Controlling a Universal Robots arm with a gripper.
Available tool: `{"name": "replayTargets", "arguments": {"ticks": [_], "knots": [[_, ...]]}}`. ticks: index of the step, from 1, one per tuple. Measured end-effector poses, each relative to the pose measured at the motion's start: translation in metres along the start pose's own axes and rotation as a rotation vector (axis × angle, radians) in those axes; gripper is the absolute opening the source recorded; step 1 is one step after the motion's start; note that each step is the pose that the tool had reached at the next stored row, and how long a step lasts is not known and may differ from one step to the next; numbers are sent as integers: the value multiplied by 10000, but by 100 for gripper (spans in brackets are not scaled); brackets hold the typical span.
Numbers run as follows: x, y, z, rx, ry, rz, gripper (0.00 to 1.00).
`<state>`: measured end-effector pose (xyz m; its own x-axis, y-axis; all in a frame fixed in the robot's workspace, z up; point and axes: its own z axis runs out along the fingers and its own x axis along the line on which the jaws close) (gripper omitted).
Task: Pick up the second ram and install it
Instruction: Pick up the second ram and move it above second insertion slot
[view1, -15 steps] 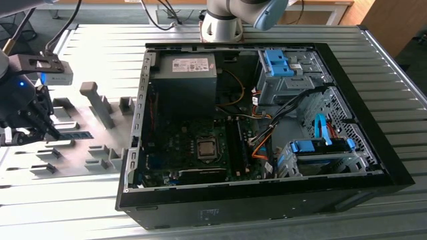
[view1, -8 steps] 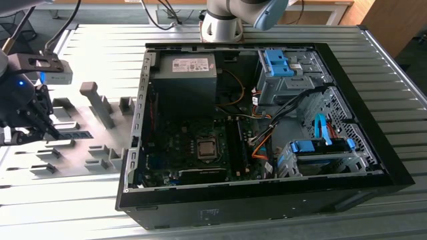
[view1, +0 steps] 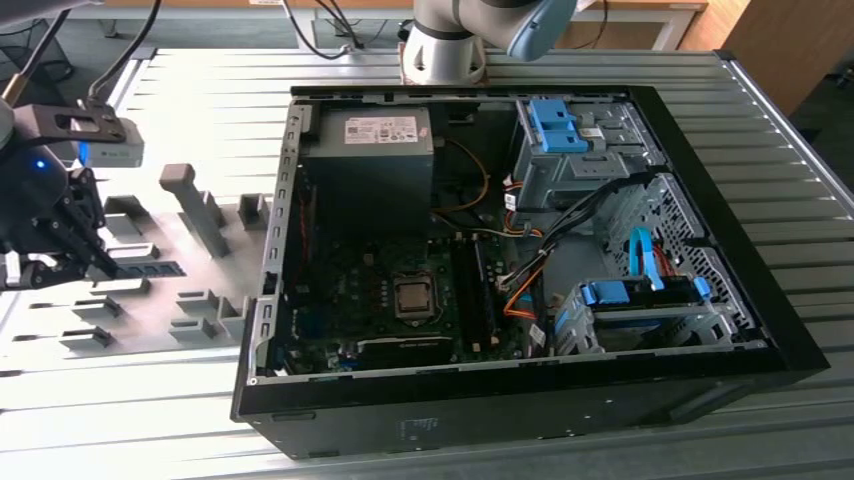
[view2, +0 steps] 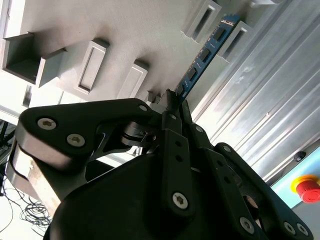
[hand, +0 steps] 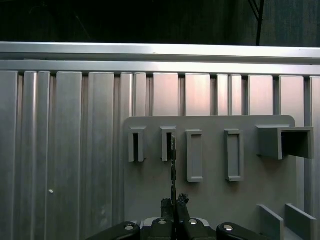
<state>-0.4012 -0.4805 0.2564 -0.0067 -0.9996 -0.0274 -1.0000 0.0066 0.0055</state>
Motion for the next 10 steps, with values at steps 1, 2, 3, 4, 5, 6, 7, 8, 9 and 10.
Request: {"name": "replayTargets", "arguments": {"ticks": [1,2,3,4,5,6,7,8,9,10], "knots": [[0,0,-2,-1,1,0,14],[0,0,-5,-1,3,0,14],[0,0,-6,0,5,0,14],[0,0,-8,0,7,0,14],[0,0,-9,1,9,0,14],[0,0,-11,-1,12,0,14],[0,0,-13,0,14,0,14],[0,0,-16,0,16,-1,14],[0,0,-19,-1,18,0,14],[-1,0,-22,0,18,0,14]]}}
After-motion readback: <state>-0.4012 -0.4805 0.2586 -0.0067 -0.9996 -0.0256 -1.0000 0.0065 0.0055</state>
